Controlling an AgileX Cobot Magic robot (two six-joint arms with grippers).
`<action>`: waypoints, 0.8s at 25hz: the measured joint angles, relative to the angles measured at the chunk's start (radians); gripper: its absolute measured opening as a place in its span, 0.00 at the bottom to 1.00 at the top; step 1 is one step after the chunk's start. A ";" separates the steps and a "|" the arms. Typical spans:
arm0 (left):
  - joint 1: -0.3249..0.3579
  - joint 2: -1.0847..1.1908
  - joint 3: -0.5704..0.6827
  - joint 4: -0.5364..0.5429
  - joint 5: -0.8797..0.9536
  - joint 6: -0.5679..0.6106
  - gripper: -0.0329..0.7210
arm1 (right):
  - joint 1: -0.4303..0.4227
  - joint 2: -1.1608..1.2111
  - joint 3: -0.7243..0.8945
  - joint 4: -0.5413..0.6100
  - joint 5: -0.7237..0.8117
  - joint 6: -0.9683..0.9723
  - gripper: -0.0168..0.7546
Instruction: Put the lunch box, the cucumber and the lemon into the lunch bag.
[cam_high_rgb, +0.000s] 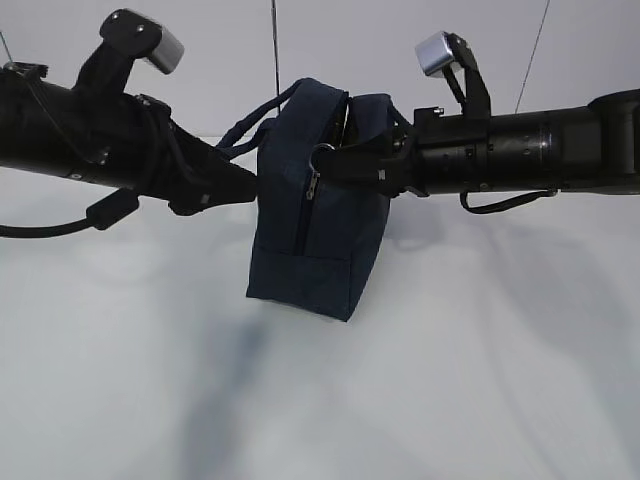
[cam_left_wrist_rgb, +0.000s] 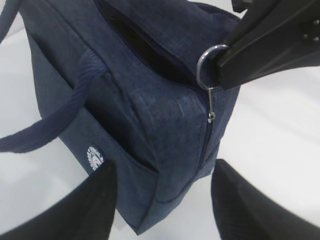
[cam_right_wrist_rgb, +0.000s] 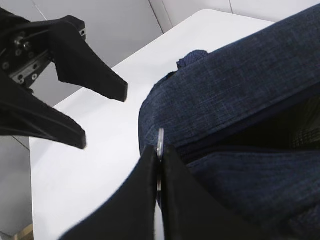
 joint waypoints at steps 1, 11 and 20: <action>-0.005 0.000 0.000 -0.010 -0.017 0.008 0.60 | 0.000 0.000 0.000 0.000 0.000 0.000 0.02; -0.008 0.061 0.000 -0.221 -0.036 0.171 0.60 | 0.000 0.000 0.000 0.000 0.000 0.000 0.02; -0.008 0.112 -0.024 -0.307 -0.019 0.193 0.60 | 0.000 0.000 0.000 0.000 0.000 0.000 0.02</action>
